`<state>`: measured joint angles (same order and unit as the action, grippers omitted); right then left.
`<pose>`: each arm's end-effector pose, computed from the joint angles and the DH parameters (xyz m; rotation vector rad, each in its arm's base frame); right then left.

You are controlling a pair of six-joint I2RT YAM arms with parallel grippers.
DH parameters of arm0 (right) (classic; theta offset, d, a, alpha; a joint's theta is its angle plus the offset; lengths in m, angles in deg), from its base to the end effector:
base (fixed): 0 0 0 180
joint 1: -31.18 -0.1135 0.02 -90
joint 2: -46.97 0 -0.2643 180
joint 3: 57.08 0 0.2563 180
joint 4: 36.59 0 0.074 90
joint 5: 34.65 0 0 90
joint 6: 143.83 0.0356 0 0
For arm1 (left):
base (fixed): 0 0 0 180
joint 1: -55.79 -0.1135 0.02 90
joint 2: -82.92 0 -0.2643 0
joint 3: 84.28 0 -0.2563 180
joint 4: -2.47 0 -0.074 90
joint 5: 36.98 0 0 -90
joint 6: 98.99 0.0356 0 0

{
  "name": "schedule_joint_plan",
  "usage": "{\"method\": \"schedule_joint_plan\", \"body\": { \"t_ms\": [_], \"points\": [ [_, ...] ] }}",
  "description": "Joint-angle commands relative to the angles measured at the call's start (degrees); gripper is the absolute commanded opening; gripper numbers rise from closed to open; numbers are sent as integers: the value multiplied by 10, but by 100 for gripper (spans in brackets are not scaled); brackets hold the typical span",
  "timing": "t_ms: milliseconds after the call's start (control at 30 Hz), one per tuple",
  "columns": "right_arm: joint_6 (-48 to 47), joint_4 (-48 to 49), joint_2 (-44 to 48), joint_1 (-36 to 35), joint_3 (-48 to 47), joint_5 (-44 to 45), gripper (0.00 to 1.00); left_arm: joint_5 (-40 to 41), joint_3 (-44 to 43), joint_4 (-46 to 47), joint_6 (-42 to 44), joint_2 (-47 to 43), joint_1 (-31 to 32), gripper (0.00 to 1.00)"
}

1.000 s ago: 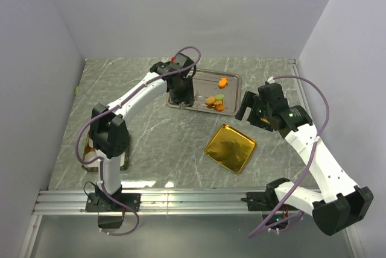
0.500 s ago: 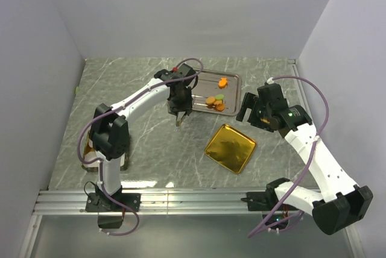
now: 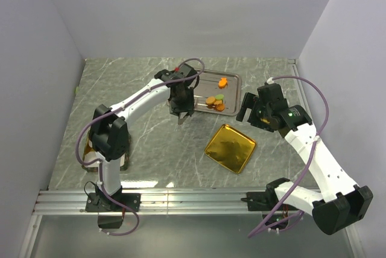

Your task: Pack the cookies

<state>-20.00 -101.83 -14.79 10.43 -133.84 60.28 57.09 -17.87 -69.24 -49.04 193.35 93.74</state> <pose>0.1998 0.0724 0.3285 0.3194 2.4484 0.3149 0.3235 -0.2490 0.2734 -0.0700 2.7945 -0.2560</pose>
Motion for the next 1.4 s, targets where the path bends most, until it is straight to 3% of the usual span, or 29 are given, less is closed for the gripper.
{"method": "schedule_joint_plan", "body": {
  "t_ms": [0, 433, 767, 900, 1033, 1367],
  "points": [
    [-2, 4, 5, -2, -1, 8, 100, -17, -42, -12, 9, 16, 12, 54],
    [-8, 6, 0, -1, -2, 6, 100, 42, -93, -59, 2, 51, 12, 55],
    [-9, 14, -7, -1, 3, -1, 100, 41, -113, -63, 20, 74, 12, 53],
    [-10, 18, -10, 0, 2, -4, 100, 41, -107, -55, 22, 73, 12, 49],
    [-10, 18, -12, -1, 0, -8, 100, 43, -115, -60, 25, 75, 12, 39],
    [-14, 13, -15, -1, -19, -13, 100, 81, -175, -104, 24, 28, -8, 36]
  ]
}}
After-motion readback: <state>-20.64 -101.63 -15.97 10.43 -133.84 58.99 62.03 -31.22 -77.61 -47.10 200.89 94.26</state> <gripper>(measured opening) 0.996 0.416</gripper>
